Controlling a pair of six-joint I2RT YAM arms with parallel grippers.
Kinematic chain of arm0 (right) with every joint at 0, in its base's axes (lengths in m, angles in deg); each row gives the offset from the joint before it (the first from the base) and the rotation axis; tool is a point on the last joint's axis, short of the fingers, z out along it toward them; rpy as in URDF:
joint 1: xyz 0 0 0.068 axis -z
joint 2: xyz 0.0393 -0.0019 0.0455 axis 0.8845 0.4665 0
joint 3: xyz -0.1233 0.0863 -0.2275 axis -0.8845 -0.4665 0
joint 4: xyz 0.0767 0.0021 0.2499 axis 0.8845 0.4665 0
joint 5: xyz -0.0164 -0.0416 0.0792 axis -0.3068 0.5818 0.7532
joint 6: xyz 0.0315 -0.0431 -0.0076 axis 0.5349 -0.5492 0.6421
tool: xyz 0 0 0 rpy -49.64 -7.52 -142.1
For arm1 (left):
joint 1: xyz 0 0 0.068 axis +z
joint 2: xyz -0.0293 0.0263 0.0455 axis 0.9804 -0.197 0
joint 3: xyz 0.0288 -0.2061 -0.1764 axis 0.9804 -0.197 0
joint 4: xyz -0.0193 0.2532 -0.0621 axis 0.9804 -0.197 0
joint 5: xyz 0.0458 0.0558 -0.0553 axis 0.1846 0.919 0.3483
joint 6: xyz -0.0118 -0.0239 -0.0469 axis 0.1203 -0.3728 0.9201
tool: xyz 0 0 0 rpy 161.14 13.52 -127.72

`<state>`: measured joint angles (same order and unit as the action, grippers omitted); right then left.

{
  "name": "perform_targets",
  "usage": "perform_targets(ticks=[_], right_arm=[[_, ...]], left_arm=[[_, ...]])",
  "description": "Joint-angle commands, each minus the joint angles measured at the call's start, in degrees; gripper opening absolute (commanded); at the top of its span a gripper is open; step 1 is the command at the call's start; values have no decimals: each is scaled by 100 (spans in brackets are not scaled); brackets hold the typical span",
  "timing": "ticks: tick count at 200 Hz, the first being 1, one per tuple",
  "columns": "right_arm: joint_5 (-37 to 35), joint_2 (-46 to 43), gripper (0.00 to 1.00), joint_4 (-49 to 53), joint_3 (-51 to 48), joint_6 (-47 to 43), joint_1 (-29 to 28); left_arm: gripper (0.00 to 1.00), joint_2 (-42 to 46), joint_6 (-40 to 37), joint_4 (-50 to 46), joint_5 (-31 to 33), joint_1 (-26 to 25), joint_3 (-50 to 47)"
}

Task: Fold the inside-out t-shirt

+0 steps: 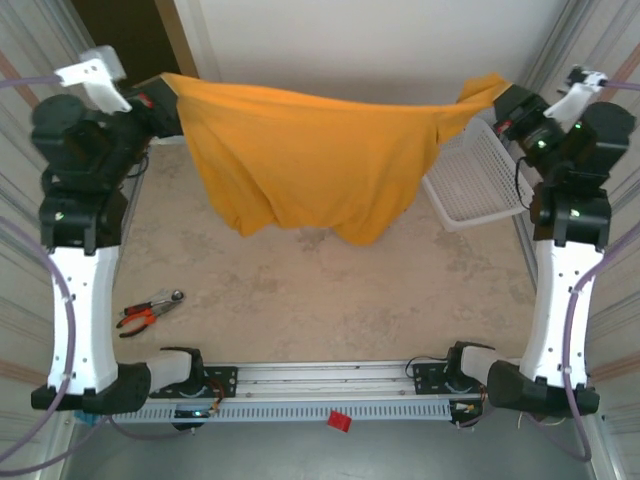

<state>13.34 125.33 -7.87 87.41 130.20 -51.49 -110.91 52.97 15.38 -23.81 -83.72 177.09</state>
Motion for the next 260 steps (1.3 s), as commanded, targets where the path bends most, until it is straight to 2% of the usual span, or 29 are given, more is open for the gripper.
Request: perform_targets(ticks=[1,35,59,101,111,125,162,194,218,245,251,255,260], right_arm=[[365,-404,0,-224,405,323,169],[212,-841,0,-226,810,315,175],[107,-819,0,-246,1299,301,172],[556,173,0,-685,1502,851,146],[588,453,0,-810,1387,867,-9],[397,901,0,-583,1353,431,-428],[-28,2477,0,-296,1191,-551,-1446],[85,4298,0,-347,1544,-728,-1756],[117,5876,0,77,2942,-913,-1924],[-3,7651,0,753,5379,-1001,-2089],[-3,7874,15,729,5675,-944,-2089],[-44,7954,31,662,5712,-868,-2085],[-59,7997,52,578,5696,-780,-2073]], left_arm=[[0,182,228,119,99,-114,472],[0,605,423,209,108,-187,724],[0,739,461,112,194,-186,776],[0,362,-18,-432,668,-161,476],[0,240,-27,-363,630,-37,129],[0,35,45,-118,464,159,-489],[0,-989,-81,615,268,505,-1729],[0,-2433,-389,798,329,611,-1675],[0,-3623,-557,865,374,629,-1110],[0,-4856,-642,647,662,647,75],[0,-5054,-649,564,709,653,359],[2,-5262,-652,507,704,664,558],[9,-5409,-656,468,657,689,768]])
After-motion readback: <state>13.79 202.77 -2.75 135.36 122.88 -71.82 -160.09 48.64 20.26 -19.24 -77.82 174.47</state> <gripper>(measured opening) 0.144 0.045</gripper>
